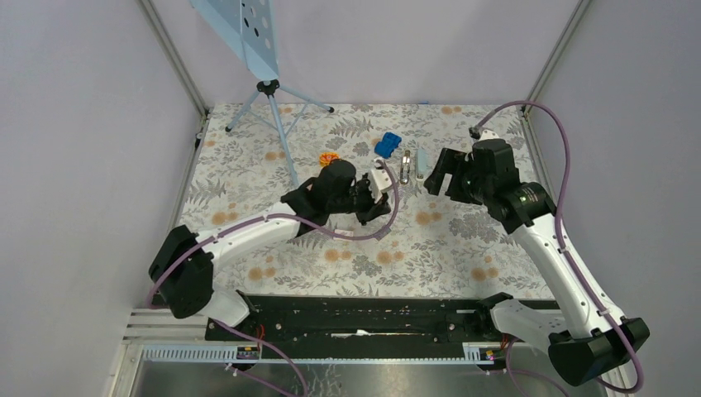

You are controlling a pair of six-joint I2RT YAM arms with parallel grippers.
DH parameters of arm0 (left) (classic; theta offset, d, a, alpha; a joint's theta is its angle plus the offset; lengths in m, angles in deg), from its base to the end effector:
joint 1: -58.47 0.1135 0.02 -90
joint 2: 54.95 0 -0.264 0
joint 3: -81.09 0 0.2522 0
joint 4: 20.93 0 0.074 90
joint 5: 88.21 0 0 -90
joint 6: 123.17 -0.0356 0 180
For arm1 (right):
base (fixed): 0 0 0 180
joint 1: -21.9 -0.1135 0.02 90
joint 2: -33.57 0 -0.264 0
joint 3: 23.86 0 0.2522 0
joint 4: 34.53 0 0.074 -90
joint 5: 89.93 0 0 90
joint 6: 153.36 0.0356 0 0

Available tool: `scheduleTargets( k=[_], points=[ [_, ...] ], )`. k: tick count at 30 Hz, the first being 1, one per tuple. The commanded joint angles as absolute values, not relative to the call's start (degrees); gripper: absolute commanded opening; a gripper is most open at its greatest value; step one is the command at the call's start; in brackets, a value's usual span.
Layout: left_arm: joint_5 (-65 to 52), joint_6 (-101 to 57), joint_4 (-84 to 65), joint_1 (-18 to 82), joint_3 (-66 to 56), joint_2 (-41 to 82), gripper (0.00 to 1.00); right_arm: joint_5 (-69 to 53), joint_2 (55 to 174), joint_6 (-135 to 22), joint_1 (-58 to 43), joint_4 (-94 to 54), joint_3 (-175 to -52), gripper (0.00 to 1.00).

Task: Unload the staples from the stapler
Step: Place the staple in the staple box.

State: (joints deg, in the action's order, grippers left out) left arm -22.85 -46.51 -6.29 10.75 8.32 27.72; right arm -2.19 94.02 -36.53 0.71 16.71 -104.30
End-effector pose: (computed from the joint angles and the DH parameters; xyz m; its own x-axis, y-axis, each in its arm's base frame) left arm 0.2120 -0.2553 0.2878 -0.0578 0.3753 -0.9251 0.9671 0.2511 0.0414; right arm 0.2051 0.0810 0.3725 -0.6088 0.2477 -0.7536 -0.1320 0.9051 0.4041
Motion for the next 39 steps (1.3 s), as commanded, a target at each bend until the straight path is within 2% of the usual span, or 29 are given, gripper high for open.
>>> scheduleTargets(
  k=[1,6,13,18,26,39],
  points=[
    [-8.6,-30.9,0.2,10.3,1.6,32.1,0.00,8.6,96.5,-35.5,1.0,23.6,-106.5,0.90],
    [-3.6,-27.8,15.0,10.3,-9.9,42.9,0.00,4.1,101.7,-35.7,3.4,24.4,-105.4,0.91],
    [-5.5,-26.2,32.4,10.4,-24.9,57.8,0.00,2.4,100.8,-34.7,4.6,22.0,-101.5,0.91],
    [-6.4,-23.9,32.8,10.4,-24.2,59.6,0.00,4.9,98.6,-34.6,7.4,21.6,-98.7,0.92],
    [-7.3,-23.7,32.7,9.7,-23.1,60.1,0.00,-5.5,99.5,-34.9,14.8,16.6,-92.4,0.92],
    [-5.3,-25.9,31.3,8.5,-22.0,60.5,0.00,-12.4,100.5,-33.8,21.5,11.3,-85.8,0.92]
  ],
)
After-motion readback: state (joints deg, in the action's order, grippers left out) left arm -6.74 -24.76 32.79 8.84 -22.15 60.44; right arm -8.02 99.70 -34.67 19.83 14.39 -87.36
